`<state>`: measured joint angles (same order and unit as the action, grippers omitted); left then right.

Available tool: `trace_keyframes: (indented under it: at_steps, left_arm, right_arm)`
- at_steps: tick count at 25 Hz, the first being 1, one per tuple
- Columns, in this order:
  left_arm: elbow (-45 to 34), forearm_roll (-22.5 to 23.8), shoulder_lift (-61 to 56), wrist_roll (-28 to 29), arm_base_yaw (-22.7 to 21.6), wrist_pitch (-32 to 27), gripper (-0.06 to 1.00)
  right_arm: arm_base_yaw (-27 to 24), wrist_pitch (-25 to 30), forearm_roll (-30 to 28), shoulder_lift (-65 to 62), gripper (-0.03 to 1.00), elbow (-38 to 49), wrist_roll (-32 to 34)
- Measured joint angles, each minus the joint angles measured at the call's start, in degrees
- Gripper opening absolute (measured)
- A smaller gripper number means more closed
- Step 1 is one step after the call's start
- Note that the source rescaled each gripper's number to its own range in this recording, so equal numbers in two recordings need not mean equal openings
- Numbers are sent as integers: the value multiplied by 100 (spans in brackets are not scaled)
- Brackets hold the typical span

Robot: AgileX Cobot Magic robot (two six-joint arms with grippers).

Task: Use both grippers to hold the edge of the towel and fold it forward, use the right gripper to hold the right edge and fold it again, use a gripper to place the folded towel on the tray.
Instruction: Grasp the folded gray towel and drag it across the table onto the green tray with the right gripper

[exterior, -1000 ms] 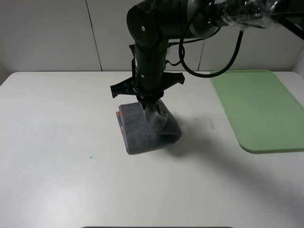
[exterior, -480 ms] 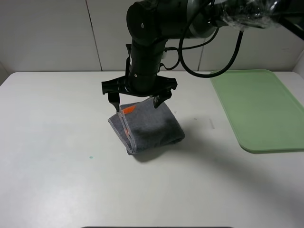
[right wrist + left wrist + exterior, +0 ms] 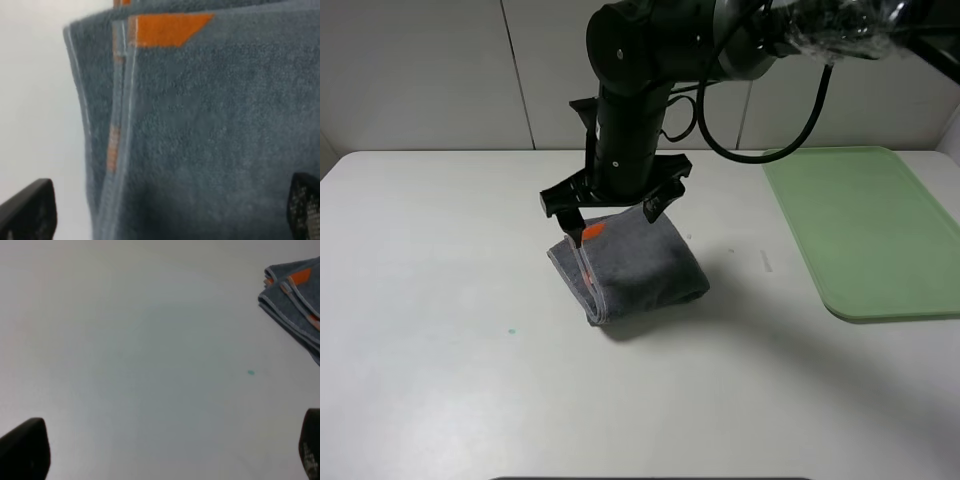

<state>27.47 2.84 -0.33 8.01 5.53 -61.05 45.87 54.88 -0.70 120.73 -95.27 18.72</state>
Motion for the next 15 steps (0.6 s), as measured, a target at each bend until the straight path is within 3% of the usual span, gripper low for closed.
trace_keyframes:
  at_steps: [8, 15]
  left_arm:
    - [0, 0, 0, 0, 0, 6, 100]
    - [0, -1, 0, 0, 0, 6, 100]
  right_arm:
    - [-413, 390, -238, 0, 100, 0, -978]
    - [-921, 378, -251, 0, 100, 0, -1467]
